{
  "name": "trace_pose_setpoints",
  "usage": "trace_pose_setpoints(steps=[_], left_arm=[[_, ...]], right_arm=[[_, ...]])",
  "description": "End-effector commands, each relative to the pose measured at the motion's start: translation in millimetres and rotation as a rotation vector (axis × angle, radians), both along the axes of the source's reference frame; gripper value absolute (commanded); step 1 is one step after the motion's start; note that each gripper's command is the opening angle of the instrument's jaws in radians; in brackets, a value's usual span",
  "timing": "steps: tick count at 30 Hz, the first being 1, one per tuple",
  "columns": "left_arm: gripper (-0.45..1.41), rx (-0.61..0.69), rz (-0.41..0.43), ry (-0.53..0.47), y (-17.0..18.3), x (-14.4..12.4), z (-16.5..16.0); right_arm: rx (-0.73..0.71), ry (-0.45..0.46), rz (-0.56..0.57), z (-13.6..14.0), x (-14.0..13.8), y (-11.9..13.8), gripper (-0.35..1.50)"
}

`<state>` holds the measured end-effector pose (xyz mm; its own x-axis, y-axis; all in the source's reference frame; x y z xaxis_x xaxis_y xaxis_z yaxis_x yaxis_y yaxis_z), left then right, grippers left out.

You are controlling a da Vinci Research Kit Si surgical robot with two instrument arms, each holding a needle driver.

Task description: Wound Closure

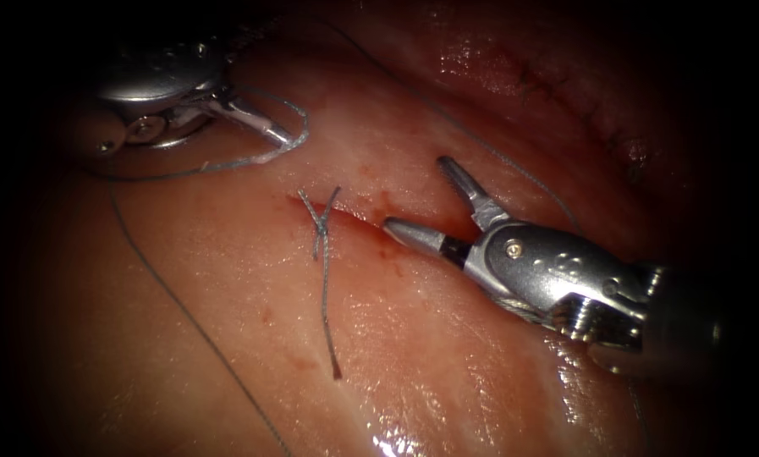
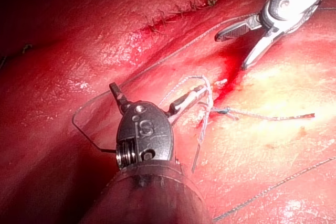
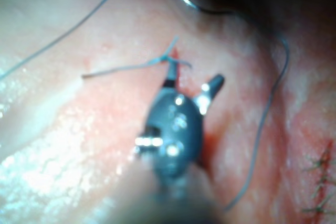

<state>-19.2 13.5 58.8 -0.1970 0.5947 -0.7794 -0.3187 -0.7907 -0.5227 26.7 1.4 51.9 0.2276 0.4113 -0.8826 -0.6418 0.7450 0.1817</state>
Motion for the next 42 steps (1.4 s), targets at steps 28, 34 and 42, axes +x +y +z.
trace_pose_setpoints(steps=[28, 34, 42], left_arm=[[0.98, -0.249, 0.146, 0.429, 2.5, 9.1, 12.6], [0.56, -0.303, 0.144, 0.435, 3.4, 12.8, 8.5], [0.76, -0.153, -0.035, 0.025, 5.7, 13.0, 1.1]], right_arm=[[0.005, 0.014, -0.016, 0.1, 0.9, -1.4, 1.26], [0.004, 0.014, -0.015, 0.1, 1.0, -1.5, 1.26], [0.003, 0.017, -0.018, 0.1, 1.3, -1.5, 1.26]])
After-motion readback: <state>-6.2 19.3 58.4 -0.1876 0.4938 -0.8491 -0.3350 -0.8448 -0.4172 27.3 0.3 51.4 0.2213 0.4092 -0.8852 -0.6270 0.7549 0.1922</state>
